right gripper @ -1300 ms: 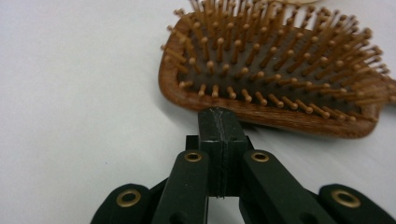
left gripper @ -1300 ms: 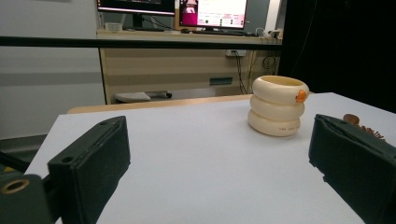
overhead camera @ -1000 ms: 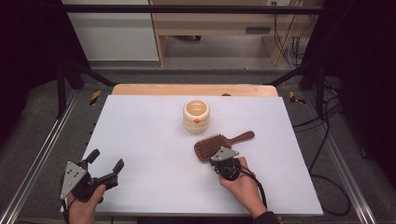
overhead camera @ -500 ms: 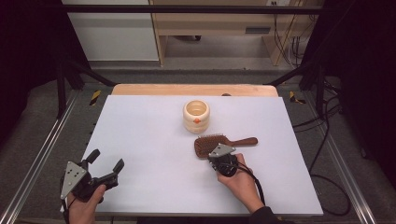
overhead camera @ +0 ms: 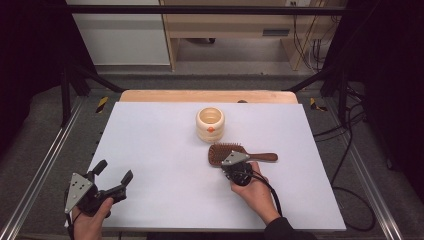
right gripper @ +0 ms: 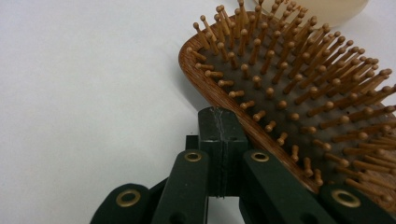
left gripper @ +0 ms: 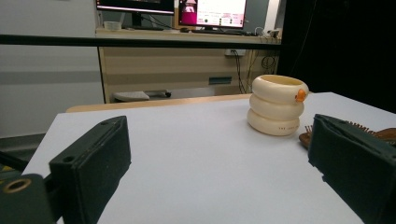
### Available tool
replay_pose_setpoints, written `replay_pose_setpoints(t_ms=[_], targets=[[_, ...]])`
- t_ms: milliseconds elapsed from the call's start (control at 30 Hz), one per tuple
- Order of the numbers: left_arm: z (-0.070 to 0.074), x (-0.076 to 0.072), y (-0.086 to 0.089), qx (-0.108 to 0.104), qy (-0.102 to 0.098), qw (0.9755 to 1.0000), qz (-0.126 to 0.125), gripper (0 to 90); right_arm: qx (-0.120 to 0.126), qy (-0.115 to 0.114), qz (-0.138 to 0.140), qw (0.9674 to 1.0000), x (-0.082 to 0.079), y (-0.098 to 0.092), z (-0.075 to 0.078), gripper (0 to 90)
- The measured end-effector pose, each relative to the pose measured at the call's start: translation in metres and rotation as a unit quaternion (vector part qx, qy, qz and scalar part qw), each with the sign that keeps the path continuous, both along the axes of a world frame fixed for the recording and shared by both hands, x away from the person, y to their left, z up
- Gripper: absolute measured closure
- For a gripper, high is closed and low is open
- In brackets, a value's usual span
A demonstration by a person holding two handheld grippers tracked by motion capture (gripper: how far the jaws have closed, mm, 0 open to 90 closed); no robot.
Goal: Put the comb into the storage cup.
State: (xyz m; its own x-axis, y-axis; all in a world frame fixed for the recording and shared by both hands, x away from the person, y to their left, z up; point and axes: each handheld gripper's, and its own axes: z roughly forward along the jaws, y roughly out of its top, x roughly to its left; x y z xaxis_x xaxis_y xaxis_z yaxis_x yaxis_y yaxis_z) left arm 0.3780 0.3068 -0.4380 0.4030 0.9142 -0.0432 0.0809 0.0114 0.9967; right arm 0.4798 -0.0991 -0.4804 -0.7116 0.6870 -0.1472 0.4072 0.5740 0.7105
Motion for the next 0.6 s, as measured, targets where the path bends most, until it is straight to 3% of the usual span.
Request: replay_pose_setpoints(t_ms=[600], targets=[[0.0001,0.0001,0.0006,-0.002,0.000,1.0000,0.000,6.0,0.005,-0.001,-0.009,0.9999,0.0067,0.0046,-0.0006,90.0]])
